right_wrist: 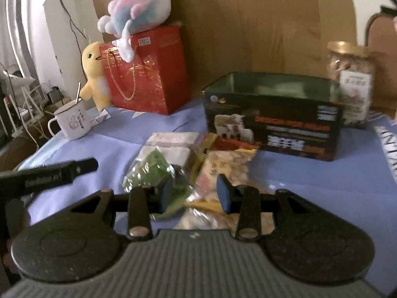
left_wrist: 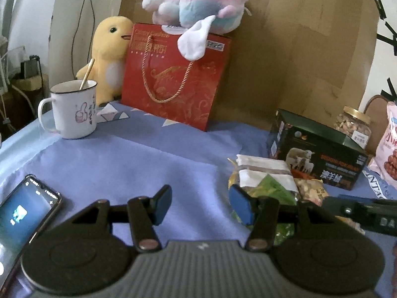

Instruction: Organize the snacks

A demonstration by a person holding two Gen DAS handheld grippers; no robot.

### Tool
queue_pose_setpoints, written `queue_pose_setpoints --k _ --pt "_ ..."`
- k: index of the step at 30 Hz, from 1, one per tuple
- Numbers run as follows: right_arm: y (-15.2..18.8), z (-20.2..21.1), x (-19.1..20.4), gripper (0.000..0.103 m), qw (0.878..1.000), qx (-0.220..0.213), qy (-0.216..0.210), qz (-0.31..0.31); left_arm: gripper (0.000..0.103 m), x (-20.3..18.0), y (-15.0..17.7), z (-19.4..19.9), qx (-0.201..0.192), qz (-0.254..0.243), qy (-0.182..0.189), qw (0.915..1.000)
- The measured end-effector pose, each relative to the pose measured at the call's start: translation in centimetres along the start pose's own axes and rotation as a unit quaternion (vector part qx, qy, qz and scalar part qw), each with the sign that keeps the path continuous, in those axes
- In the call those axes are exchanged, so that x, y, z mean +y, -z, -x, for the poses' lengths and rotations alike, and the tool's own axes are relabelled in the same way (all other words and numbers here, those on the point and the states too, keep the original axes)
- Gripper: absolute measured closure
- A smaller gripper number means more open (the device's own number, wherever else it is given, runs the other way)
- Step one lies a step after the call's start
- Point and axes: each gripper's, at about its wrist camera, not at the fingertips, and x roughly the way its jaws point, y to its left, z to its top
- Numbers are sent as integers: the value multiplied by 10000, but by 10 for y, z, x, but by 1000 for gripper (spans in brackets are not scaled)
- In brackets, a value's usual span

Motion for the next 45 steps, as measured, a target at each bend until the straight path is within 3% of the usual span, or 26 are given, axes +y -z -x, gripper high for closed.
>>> queue_pose_setpoints --k 4,7,10,11,13,16,20,22,26,28,30,32,39,45 --pt "-1 -24 22 61 9976 233 -187 621 50 7 -3 -5 23 115 20 9999" --pt "3 -40 21 66 9959 542 -303 661 50 9 -5 -8 62 138 72 9999" --pt "6 -25 28 68 9835 1090 -1189 813 50 7 -9 -10 69 116 203 9997" --pt "9 -18 30 68 9796 1090 -1378 974 50 6 -12 -12 55 117 234 9996" --pt "6 -7 28 67 9836 814 -1222 1043 50 4 -19 -18 47 138 276 9995" --pt "-11 -8 11 67 9934 460 -839 628 50 -3 -31 -34 188 185 501 9984" --pt "-22 -29 -2 65 9951 567 -689 419 49 -14 -39 -60 461 163 717 9962" --pt "-21 -40 -1 56 9941 701 -676 477 49 -17 -40 -73 629 217 680 9955" --pt "-14 -63 2 55 9928 823 -578 653 49 -16 -32 -95 975 506 957 9893" --pt "-10 -65 4 55 9923 706 -649 785 58 -14 -28 -97 933 619 1256 9858" --pt "-6 -65 12 61 9916 537 -606 1005 66 -12 -26 -96 971 741 1509 9810" --pt "-1 -61 14 67 9919 379 -568 1073 68 -13 -27 -88 917 746 1612 9798" --pt "-10 -24 10 68 9933 -170 -772 847 68 -35 -45 -46 286 452 1629 9852" --pt "-42 -5 -18 67 9936 -817 -362 698 67 -85 -91 -62 4 -2 2023 9793"
